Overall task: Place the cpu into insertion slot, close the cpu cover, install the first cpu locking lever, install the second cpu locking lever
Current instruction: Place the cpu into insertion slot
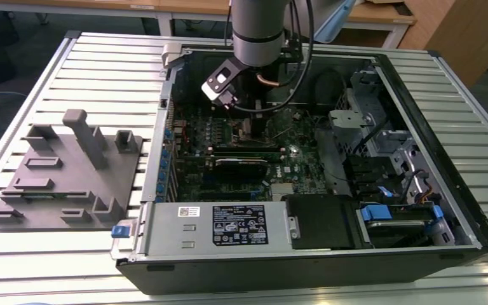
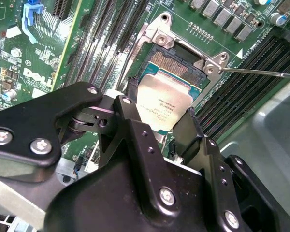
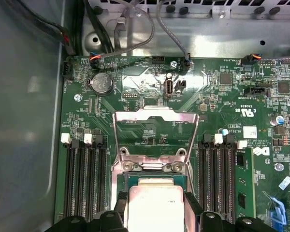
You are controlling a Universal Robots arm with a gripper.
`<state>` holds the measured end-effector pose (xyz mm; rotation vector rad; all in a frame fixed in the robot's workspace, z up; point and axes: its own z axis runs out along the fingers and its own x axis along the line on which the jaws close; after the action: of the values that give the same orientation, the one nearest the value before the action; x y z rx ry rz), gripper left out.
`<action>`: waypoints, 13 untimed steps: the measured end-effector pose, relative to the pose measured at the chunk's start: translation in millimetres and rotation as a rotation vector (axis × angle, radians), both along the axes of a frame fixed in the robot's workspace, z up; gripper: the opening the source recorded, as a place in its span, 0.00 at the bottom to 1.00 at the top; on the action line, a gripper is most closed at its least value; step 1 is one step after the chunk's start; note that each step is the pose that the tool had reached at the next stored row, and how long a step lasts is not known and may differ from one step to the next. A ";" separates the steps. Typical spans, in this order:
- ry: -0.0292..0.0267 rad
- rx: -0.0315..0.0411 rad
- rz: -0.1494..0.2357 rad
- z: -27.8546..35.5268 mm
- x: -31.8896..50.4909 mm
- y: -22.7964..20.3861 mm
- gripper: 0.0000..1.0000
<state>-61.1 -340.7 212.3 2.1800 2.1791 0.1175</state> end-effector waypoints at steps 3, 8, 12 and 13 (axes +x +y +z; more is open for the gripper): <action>0.0000 0.0001 -0.001 -0.8 0.0 0.3 0.54; 0.0002 -0.0002 -0.007 -2.8 -0.1 0.2 0.54; -0.0002 0.0001 -0.007 -3.1 -2.0 0.3 0.54; 0.0000 0.0000 -0.007 -3.2 -2.3 0.3 0.54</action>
<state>-63.3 -340.4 209.1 2.1879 2.1709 0.1172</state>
